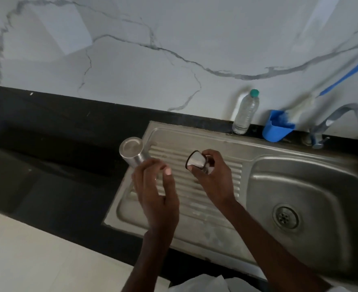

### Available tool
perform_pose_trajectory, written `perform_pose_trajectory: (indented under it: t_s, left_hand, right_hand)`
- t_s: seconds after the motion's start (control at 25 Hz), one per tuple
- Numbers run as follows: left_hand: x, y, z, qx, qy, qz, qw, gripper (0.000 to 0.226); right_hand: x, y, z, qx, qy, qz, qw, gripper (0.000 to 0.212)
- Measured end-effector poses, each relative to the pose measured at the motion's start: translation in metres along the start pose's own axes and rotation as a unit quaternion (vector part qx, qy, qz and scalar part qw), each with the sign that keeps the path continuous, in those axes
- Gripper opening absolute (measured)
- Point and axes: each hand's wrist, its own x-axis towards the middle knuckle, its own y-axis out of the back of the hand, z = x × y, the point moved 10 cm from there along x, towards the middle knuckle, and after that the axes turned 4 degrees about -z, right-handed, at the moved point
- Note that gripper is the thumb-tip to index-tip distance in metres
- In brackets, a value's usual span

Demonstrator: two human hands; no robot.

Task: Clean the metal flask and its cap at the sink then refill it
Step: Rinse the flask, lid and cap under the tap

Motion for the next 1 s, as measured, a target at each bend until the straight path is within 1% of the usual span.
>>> perform_pose_trajectory:
  t_s: [0.08,0.2,0.32,0.36,0.44,0.52,0.6,0.72,0.76,0.88,0.92,1.0]
  left_hand:
    - [-0.006,-0.046,0.013,-0.032,0.022,-0.065,0.997,0.012]
    - [-0.026,-0.126,0.013,-0.044,0.061,-0.163,0.984,0.014]
    - [-0.048,-0.204,0.001,-0.062,0.134,-0.231,0.962,0.014]
    - [-0.053,-0.225,0.003,-0.068,0.143,-0.252,0.955,0.016]
    - [-0.068,-0.278,0.017,-0.085,0.145,-0.314,0.934,0.018]
    - [-0.084,-0.327,0.033,-0.096,0.142,-0.377,0.910,0.017]
    - [-0.094,-0.368,0.049,-0.097,0.143,-0.410,0.896,0.015]
    - [-0.102,-0.419,0.066,-0.066,0.157,-0.444,0.880,0.018]
    - [-0.104,-0.438,0.070,-0.051,0.163,-0.458,0.872,0.024]
    - [-0.105,-0.489,0.084,0.005,0.151,-0.488,0.860,0.056]
    - [-0.102,-0.503,0.087,0.026,0.147,-0.493,0.857,0.058]
    - [-0.093,-0.522,0.092,0.064,0.131,-0.498,0.855,0.046]
  right_hand:
    - [-0.007,0.044,0.014,0.057,-0.009,0.053,0.997,0.057]
    - [-0.014,0.117,0.054,0.106,-0.033,0.132,0.985,0.070]
    - [-0.023,0.184,0.093,0.079,-0.044,0.183,0.979,0.081]
    - [-0.026,0.199,0.106,0.061,-0.049,0.196,0.977,0.085]
    - [-0.034,0.231,0.136,0.046,-0.080,0.218,0.972,0.083]
    - [-0.042,0.256,0.171,0.090,-0.121,0.243,0.958,0.074]
    - [-0.045,0.275,0.198,0.120,-0.155,0.245,0.949,0.069]
    - [-0.043,0.298,0.226,0.101,-0.181,0.244,0.947,0.063]
    - [-0.041,0.305,0.234,0.089,-0.190,0.245,0.946,0.063]
    - [-0.028,0.321,0.246,0.054,-0.209,0.232,0.948,0.061]
    - [-0.022,0.324,0.246,0.042,-0.211,0.226,0.950,0.061]
    - [-0.012,0.326,0.244,0.025,-0.214,0.214,0.953,0.065]
